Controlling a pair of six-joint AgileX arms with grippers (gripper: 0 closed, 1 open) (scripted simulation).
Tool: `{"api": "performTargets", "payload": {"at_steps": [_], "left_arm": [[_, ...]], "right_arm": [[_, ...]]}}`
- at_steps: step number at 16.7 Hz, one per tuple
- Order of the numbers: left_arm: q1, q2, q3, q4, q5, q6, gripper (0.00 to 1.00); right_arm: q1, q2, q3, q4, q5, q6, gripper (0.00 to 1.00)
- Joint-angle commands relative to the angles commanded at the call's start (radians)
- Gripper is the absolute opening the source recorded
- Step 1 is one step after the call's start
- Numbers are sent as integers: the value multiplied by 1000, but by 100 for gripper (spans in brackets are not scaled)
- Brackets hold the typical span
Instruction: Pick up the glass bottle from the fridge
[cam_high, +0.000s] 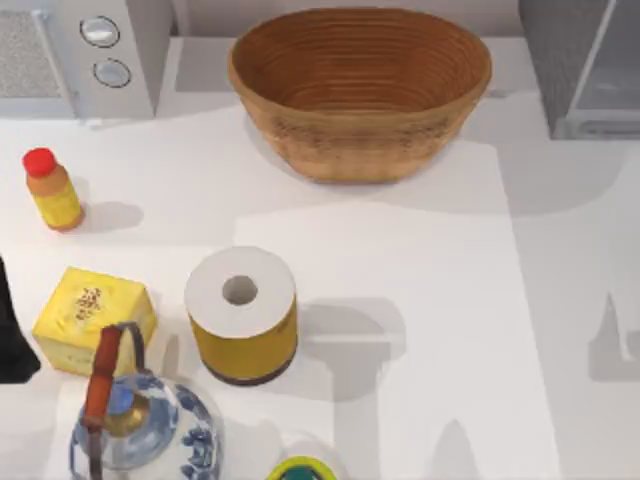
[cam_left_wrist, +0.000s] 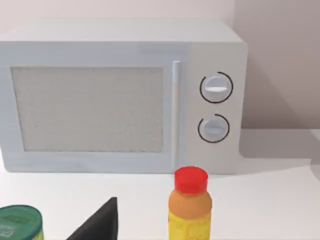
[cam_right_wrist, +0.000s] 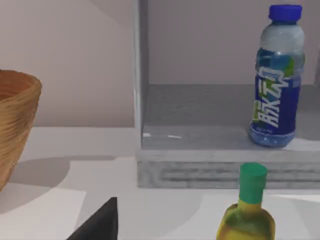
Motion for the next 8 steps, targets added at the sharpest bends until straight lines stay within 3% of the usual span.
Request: {"api": "performTargets", "payload": {"at_steps": [4,8], "left_arm": [[0,0,0,0,0,0,100],[0,0,0,0,0,0,100]], "right_arm": [[-12,27,21,31,-19,-3,100],[-78,197,107,221,-116,-10,100]]}}
